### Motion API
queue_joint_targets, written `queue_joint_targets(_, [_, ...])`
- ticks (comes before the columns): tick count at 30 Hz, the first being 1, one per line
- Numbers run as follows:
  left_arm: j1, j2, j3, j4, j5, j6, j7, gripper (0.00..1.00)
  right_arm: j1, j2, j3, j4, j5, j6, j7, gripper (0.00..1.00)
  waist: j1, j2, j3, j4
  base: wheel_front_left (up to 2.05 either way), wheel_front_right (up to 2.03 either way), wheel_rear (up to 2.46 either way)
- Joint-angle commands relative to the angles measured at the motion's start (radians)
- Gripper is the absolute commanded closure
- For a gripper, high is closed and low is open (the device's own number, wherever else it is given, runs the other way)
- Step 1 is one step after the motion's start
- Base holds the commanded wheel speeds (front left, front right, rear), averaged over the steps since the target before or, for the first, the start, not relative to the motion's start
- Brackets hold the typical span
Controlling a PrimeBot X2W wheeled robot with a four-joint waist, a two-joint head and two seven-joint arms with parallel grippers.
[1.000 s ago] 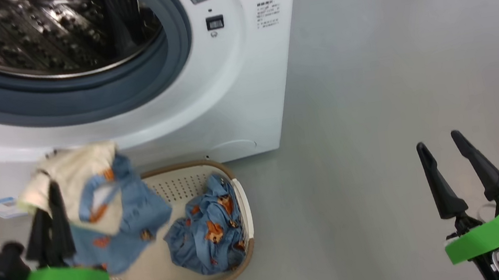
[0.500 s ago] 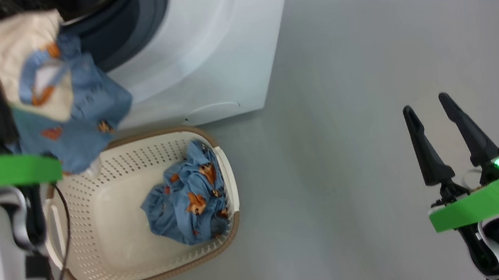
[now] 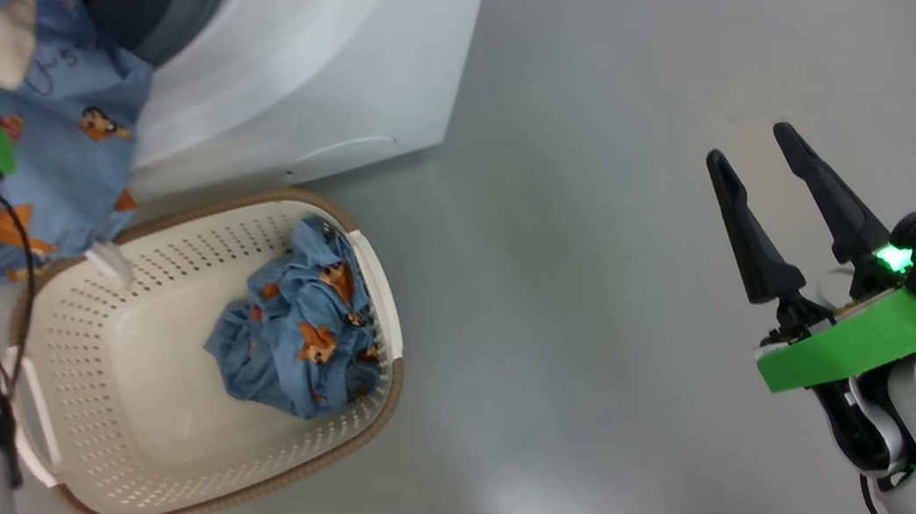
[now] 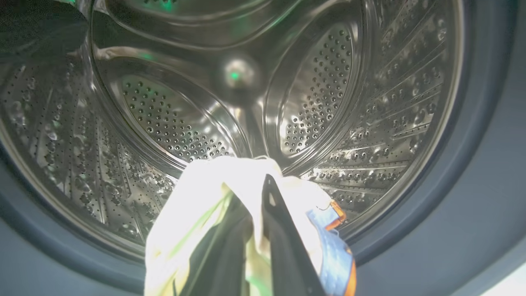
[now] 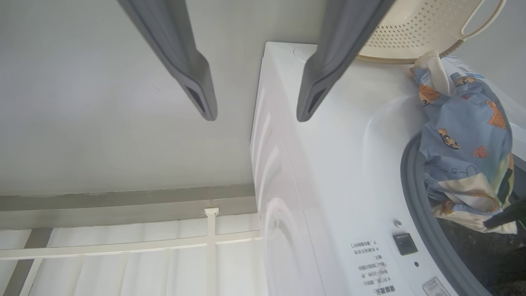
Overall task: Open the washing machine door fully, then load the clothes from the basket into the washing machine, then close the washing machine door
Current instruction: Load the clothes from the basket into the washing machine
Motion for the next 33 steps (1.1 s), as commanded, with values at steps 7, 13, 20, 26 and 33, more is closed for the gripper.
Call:
queue_joint_targets(7, [-0.206,0.084,-0.028,0.21,0.044,0.015,-0.004,1.0,-0.048,0.015,0.056,-0.025,-0.003,0.005,-0.008,0.0,-0.0001,0.0,0.085,-0.064,0.0,0.0,0.0])
queue_joint_targets(13, [-0.316,0.117,-0.059,0.305,0.074,0.025,-0.009,1.0,-0.068,0.031,0.078,-0.023,0.001,0.005,-0.008,0.0,-0.0001,0.0,0.12,-0.101,0.0,0.0,0.0])
queue_joint_targets(20, [-0.403,0.161,-0.072,0.241,0.098,0.047,-0.014,1.0,-0.081,0.044,0.091,-0.025,0.003,0.005,-0.008,0.0,-0.0001,0.0,0.154,-0.131,0.0,0.0,0.0])
queue_joint_targets(26, [-0.406,0.174,-0.05,0.09,0.089,0.047,-0.014,1.0,-0.086,0.049,0.094,-0.027,0.005,0.005,-0.008,0.0,-0.0001,0.0,0.17,-0.138,0.0,0.0,0.0])
queue_joint_targets(33, [-0.358,0.17,0.002,-0.076,0.079,0.047,-0.014,1.0,-0.104,0.058,0.102,-0.032,0.004,0.005,-0.008,0.0,-0.0001,0.0,0.19,-0.14,0.0,0.0,0.0])
